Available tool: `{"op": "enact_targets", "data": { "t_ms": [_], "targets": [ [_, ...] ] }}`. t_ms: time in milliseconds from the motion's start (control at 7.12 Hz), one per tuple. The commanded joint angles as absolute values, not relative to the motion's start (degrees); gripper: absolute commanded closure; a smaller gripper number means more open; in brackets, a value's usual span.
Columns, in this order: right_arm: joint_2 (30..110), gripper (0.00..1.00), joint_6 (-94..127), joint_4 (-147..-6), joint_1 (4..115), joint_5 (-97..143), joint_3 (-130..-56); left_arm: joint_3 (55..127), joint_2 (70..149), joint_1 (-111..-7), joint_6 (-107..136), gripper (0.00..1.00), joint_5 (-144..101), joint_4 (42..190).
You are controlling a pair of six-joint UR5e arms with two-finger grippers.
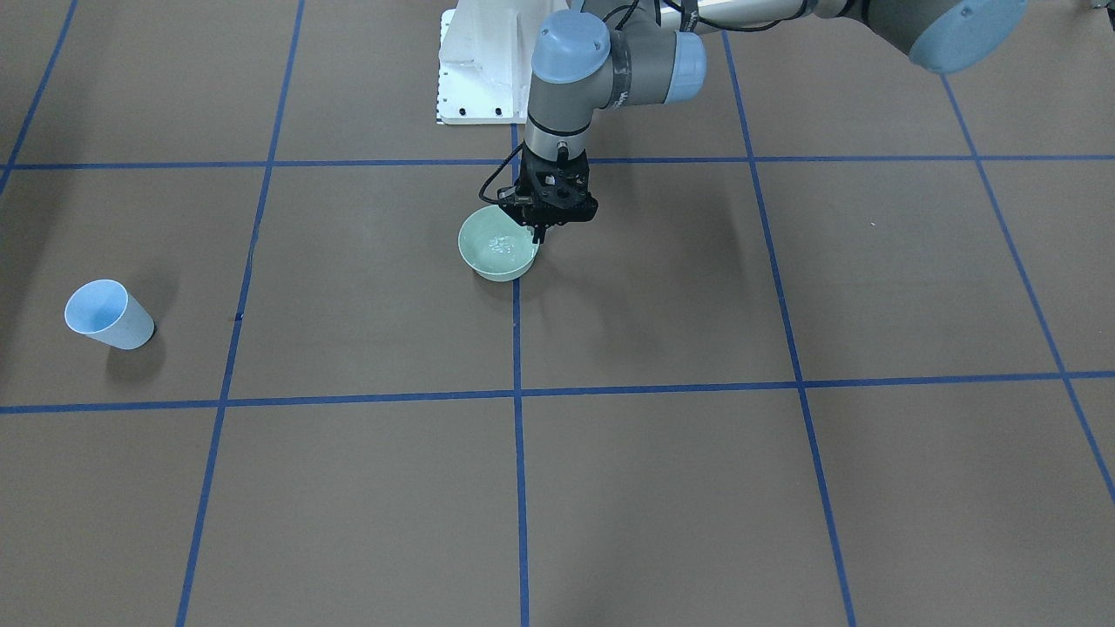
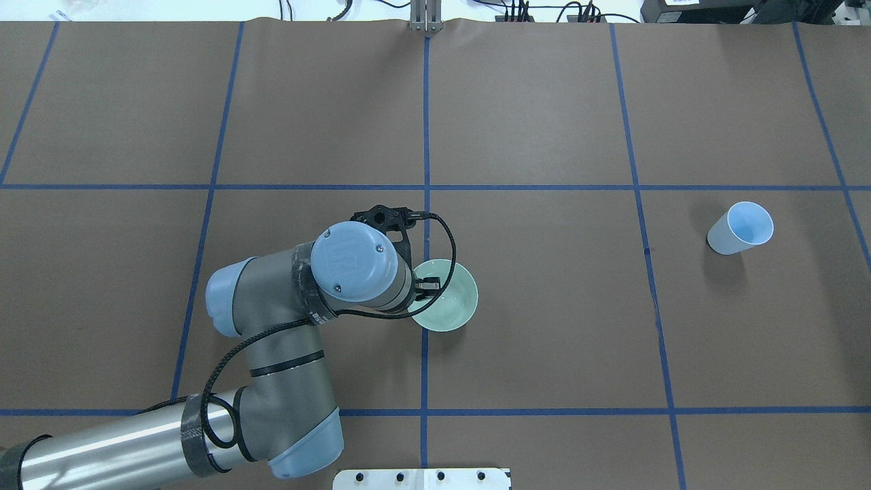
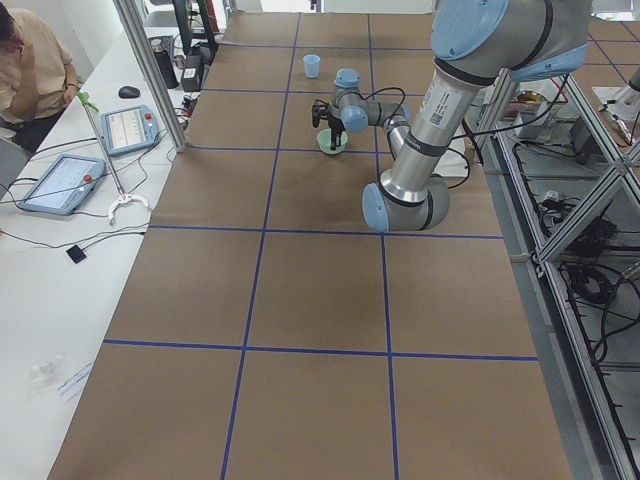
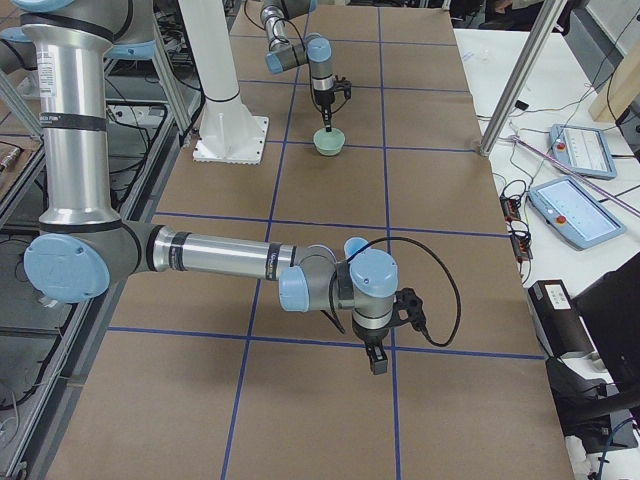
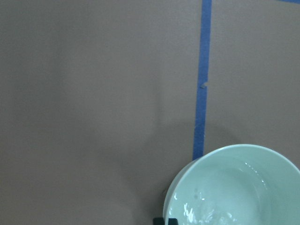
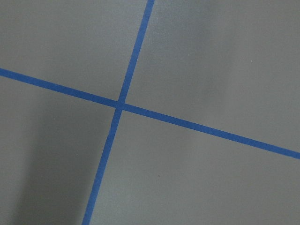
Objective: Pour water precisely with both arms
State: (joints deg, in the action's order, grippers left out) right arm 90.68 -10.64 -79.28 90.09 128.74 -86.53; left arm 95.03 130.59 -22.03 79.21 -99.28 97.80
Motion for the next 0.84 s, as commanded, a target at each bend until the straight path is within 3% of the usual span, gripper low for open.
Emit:
{"op": "enact_targets", "data": {
  "t_ms": [0,421,702],
  "targets": [
    [91.1,0.00,-10.6,-79.3,90.1,128.8,-86.5,99.8,128.6,-24.5,71.8,1.00,-102.4,97.2],
    [91.2,0.00,-10.7,-79.3,90.1,128.6,-86.5,106.8,115.6,-35.4,56.8,1.00,-112.2,97.5],
    [91.3,0.00,-11.1,-79.3,90.1,128.6,-86.5,107.8,106.6,-44.3,42.9,1.00,-117.6,99.4]
  ]
}}
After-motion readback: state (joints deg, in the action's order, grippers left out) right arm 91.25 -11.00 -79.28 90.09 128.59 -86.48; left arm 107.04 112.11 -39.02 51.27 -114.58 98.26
